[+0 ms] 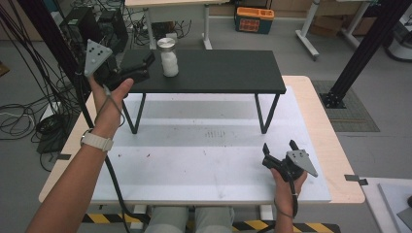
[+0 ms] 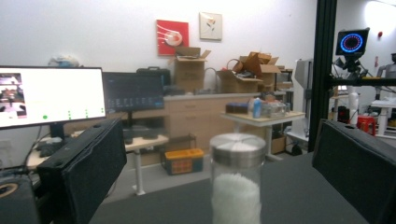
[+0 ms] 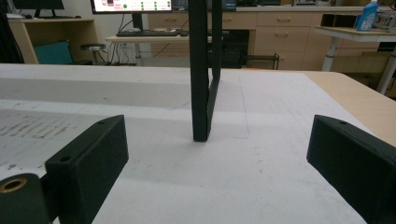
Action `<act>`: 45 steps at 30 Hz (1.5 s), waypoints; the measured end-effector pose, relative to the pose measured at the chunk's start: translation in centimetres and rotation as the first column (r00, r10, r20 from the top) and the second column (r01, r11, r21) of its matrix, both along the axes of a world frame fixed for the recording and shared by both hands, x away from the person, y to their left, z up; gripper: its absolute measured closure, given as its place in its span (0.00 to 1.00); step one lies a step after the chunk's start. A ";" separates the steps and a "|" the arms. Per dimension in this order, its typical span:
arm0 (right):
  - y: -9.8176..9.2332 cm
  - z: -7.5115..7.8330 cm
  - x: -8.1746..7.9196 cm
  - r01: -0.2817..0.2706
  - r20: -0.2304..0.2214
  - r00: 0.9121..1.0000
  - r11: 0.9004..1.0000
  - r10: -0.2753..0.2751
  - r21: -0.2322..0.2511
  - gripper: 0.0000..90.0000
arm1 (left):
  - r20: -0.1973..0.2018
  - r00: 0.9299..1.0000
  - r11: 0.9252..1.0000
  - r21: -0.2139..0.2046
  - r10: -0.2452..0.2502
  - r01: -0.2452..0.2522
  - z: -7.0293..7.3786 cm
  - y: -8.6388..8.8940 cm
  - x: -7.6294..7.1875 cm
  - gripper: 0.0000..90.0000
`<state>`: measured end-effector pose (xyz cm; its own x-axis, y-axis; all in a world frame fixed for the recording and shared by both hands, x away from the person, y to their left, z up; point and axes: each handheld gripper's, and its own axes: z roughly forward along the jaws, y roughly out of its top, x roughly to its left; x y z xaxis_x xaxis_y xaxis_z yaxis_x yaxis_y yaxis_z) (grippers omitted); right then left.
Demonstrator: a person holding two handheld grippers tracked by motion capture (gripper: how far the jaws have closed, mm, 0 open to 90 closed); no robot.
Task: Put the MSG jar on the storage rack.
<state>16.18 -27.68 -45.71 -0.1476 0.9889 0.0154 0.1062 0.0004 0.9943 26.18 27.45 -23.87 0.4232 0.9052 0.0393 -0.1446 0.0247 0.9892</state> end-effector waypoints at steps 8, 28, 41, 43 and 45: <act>0.0 0.0 0.0 0.000 0.001 1.000 1.000 0.000 0.000 0.06 | 0.027 0.999 1.000 0.007 0.027 -0.027 -2.0 1.3 -2.2 0.00; 0.0 0.0 0.0 0.000 0.002 1.000 1.000 0.000 0.003 0.06 | -0.031 0.997 0.998 0.004 0.070 -0.070 -8.1 3.0 -4.9 0.00; -0.1 -0.1 0.0 -0.001 0.003 1.000 1.000 0.001 0.005 0.06 | -0.103 0.991 0.996 0.010 0.091 -0.091 -13.5 3.0 -6.5 0.00; -0.1 -0.1 0.0 -0.002 0.003 1.000 1.000 0.002 0.006 0.06 | -0.108 0.990 0.996 0.016 0.094 -0.093 -14.1 3.0 -6.6 0.00; -0.1 -0.1 0.0 -0.002 0.002 1.000 1.000 0.002 0.005 0.05 | -0.113 0.989 0.996 0.009 0.090 -0.090 -14.9 3.0 -6.8 0.00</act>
<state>16.16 -27.76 -45.77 -0.1497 0.9885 0.0200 0.1037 -0.0044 0.9946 19.42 30.47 -38.77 0.3421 0.9397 -0.0007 -0.0328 0.0126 0.9994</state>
